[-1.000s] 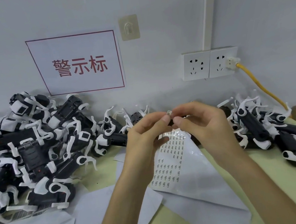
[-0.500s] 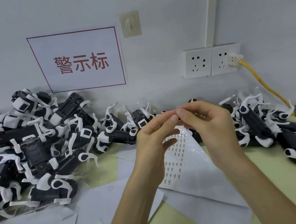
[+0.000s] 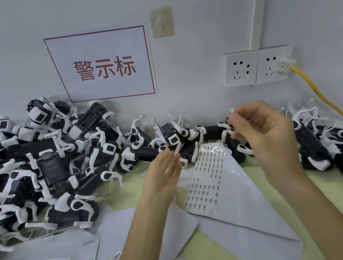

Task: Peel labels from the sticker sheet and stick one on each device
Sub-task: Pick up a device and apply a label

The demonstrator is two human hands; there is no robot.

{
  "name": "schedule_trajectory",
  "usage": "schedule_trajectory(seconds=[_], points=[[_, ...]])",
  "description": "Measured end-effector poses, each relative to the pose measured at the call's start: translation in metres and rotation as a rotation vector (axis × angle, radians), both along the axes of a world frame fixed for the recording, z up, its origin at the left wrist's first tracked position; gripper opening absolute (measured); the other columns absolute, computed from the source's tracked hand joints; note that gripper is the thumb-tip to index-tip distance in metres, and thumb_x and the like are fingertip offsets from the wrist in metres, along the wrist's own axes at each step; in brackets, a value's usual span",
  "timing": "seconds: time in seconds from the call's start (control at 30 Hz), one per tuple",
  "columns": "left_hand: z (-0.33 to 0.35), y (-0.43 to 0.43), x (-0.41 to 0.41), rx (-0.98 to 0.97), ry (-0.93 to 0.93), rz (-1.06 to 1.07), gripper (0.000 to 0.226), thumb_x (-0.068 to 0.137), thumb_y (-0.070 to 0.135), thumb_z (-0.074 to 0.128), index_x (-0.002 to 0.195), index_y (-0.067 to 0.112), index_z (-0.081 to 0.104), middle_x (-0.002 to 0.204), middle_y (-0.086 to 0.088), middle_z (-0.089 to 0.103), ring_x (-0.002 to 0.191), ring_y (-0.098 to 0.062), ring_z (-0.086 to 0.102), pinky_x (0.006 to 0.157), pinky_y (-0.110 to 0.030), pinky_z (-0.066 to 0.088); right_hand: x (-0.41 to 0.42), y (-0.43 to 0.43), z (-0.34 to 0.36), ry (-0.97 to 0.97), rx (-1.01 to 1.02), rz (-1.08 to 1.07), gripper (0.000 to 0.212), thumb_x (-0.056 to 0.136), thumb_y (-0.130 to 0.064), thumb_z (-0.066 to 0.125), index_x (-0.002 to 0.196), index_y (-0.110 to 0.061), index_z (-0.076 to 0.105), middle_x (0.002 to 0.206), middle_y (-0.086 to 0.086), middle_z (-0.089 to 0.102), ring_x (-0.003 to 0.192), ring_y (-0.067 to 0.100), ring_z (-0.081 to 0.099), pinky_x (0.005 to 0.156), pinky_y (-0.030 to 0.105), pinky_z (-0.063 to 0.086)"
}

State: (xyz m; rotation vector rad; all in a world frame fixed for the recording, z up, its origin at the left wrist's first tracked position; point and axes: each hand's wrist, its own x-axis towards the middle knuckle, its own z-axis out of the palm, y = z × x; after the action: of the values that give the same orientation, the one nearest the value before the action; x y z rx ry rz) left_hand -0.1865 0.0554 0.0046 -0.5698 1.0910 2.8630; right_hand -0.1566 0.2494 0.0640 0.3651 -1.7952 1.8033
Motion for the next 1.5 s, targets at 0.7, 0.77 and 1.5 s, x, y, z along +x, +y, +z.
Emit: schedule_trajectory(seconds=[0.7,0.77,1.5], points=[[-0.026,-0.037,-0.044,-0.002,-0.074,0.096,0.021,0.091,0.028,0.076,0.081,0.016,0.062,0.067,0.001,0.062,0.041,-0.006,0.038,0.041,-0.018,0.037,-0.008,0.006,-0.006,-0.126,-0.046,0.151,0.03,0.096,-0.004,0.061,0.086,-0.029,0.074,0.081,0.004,0.074,0.063,0.015,0.064,0.065,0.021,0.054],[-0.015,-0.03,-0.038,-0.034,-0.038,0.086,0.025,0.086,0.033,0.08,0.079,0.015,0.064,0.062,0.003,0.062,0.043,-0.006,0.043,0.045,-0.018,0.043,-0.007,0.003,-0.007,-0.13,-0.021,0.152,0.023,0.094,-0.003,0.064,0.093,-0.025,0.072,0.084,0.006,0.075,0.066,0.016,0.065,0.067,0.025,0.055],[0.056,0.003,0.018,0.052,0.186,-0.171,0.049,0.094,0.032,0.068,0.13,0.002,0.054,0.11,-0.012,0.068,0.08,-0.024,0.075,0.069,-0.033,0.062,-0.004,0.01,-0.003,0.032,0.132,0.165,0.087,0.065,-0.042,0.087,0.14,-0.035,0.045,0.11,-0.003,0.075,0.1,0.016,0.073,0.086,0.021,0.055]])
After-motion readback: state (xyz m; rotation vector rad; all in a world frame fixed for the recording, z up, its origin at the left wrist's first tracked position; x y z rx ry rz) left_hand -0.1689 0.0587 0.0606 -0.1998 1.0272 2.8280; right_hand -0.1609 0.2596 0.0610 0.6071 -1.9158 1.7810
